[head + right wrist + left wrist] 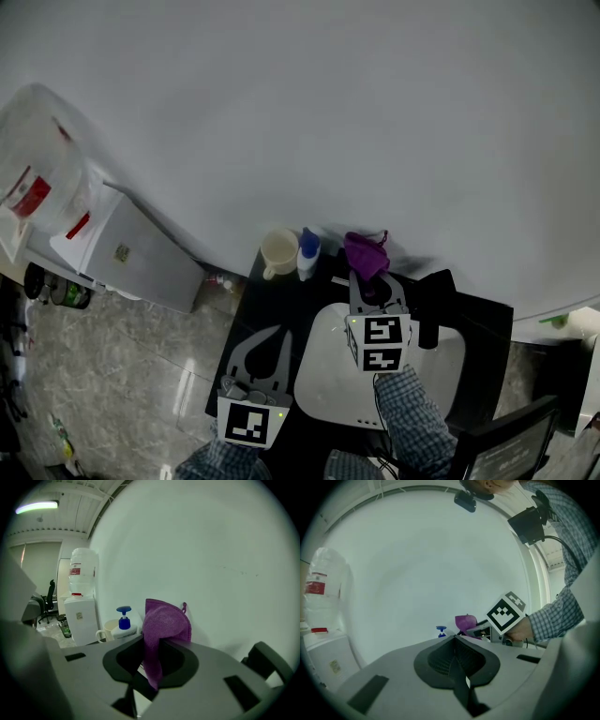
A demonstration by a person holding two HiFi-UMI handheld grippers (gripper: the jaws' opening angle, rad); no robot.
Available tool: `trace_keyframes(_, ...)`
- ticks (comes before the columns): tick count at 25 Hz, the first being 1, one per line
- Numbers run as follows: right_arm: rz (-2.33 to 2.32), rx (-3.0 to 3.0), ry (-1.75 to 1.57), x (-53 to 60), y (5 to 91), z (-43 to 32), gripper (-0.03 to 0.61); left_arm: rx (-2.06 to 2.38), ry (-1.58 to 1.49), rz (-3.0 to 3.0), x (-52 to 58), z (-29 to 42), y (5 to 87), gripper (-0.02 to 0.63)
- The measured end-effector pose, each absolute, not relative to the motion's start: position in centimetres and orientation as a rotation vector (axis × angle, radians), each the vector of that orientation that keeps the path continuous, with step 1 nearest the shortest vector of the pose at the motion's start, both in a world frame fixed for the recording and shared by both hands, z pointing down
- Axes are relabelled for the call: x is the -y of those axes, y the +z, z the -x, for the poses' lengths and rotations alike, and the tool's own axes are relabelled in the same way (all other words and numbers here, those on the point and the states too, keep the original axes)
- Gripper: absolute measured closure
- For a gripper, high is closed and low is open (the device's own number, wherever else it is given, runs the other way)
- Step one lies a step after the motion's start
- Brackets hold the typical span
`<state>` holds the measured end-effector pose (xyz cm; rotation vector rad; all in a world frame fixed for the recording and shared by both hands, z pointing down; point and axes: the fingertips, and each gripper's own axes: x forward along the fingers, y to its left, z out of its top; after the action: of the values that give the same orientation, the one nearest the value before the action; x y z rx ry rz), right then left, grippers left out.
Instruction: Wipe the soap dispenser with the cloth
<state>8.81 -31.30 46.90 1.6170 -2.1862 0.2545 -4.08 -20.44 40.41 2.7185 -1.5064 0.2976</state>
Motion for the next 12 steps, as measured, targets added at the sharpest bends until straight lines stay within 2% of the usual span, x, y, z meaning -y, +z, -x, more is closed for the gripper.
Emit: trace_keyframes(12,-1.568,2.138,0.341,29.0,51.7,-8.2,0.5,1.518,0.346,-2.712,19.5,4.4,40.0,0.612)
